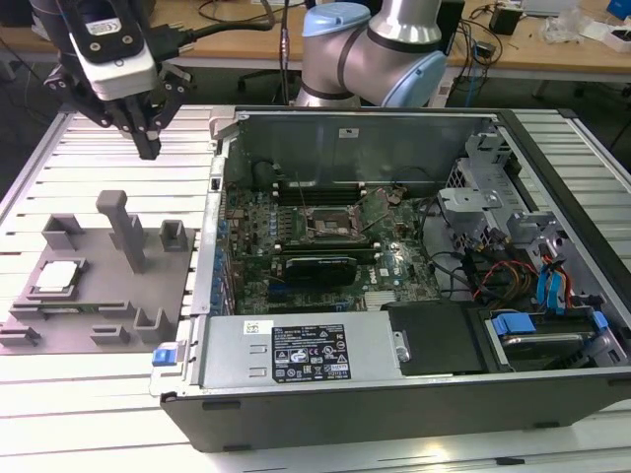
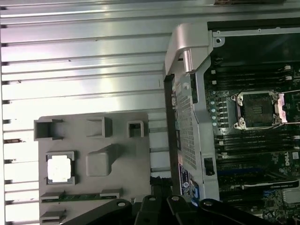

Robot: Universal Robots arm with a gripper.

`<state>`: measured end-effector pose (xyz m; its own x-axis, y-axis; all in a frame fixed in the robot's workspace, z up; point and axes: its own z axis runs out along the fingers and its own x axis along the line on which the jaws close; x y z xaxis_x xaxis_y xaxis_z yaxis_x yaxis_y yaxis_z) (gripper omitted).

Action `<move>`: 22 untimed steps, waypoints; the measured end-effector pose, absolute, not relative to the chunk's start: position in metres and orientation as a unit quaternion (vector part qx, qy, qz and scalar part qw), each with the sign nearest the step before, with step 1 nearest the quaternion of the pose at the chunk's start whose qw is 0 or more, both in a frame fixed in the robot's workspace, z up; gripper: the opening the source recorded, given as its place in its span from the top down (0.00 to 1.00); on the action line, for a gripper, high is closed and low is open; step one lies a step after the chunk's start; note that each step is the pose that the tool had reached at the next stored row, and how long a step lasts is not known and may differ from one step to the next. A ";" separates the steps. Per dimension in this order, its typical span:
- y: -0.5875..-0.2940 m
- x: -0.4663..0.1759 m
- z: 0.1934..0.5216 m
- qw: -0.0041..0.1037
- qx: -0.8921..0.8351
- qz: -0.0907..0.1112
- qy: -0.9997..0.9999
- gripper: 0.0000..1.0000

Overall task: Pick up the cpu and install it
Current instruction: 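Reach for the cpu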

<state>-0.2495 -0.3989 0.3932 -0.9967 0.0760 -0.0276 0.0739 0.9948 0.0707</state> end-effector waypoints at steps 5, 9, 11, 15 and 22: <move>-0.399 -0.260 0.393 0.016 0.038 0.035 0.999 0.89; -0.399 -0.270 0.392 0.016 0.037 0.035 0.999 0.89; -0.399 -0.275 0.391 0.016 0.037 0.035 0.999 0.89; -0.399 -0.288 0.388 0.016 0.037 0.035 0.999 0.89; -0.399 -0.310 0.378 0.016 0.038 0.035 0.999 0.89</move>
<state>-0.3097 -0.3989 0.3780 -0.9966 0.0761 -0.0303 0.0737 0.9947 0.0716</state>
